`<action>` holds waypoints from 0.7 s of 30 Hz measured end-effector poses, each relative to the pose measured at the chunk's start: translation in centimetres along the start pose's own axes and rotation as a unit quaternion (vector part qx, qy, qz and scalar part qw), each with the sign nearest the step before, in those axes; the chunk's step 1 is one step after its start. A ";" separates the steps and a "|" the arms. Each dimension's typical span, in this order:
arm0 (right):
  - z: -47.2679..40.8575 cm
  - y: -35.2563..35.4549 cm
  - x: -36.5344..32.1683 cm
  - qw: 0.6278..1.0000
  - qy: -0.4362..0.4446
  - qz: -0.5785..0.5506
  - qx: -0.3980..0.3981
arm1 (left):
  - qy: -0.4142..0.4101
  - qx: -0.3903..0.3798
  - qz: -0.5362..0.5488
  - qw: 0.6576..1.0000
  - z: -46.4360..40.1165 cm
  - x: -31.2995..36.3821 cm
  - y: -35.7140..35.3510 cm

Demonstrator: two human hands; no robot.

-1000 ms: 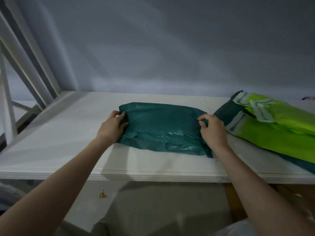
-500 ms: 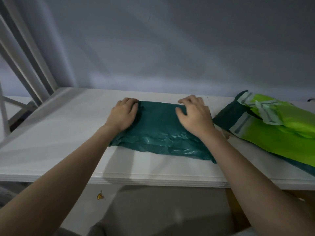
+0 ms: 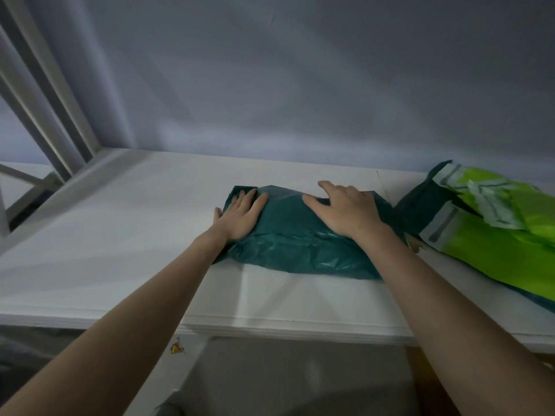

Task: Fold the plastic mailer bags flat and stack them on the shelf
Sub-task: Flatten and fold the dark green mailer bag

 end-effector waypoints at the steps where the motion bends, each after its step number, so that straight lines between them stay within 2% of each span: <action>1: 0.0 0.9 -0.4 0.998 0.021 0.029 0.050 | -0.015 0.014 0.010 1.000 0.3 0.2 0.3; 3: 0.9 2.8 -1.5 0.984 0.063 0.052 0.158 | -0.039 0.066 0.054 0.996 1.1 0.1 1.9; 5: 2.6 4.4 -3.0 0.965 0.099 0.025 0.240 | -0.040 0.132 0.123 0.983 2.2 -0.8 4.1; 7: 4.2 5.0 -5.2 0.954 0.136 -0.009 0.266 | -0.007 0.191 0.142 0.971 3.4 -2.4 6.1; 9: 6.2 4.8 -8.3 0.946 0.180 -0.022 0.268 | 0.049 0.215 0.095 0.971 5.0 -3.9 7.0; 12: 9.3 3.5 -12.8 0.933 0.237 0.002 0.272 | 0.150 0.168 0.030 0.974 7.5 -6.0 6.1; 14: 10.9 1.5 -15.0 0.935 0.262 0.017 0.236 | 0.170 0.148 0.029 0.974 9.1 -6.8 5.1; 18: 12.5 -2.5 -16.2 0.946 0.269 0.054 0.170 | 0.077 0.153 0.125 0.977 10.6 -5.1 4.0; 21: 13.0 -4.2 -15.6 0.949 0.257 0.092 0.156 | -0.023 0.186 0.082 0.979 11.8 -2.6 4.6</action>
Point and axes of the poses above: each hand's wrist, its own z-axis away from the middle knuckle, its own y-axis out of the back of the hand, x = y × z, the point moved 10 cm from there along -z, towards the middle knuckle, and after that the axes turned 1 degree about -z, right-handed, at the moved point
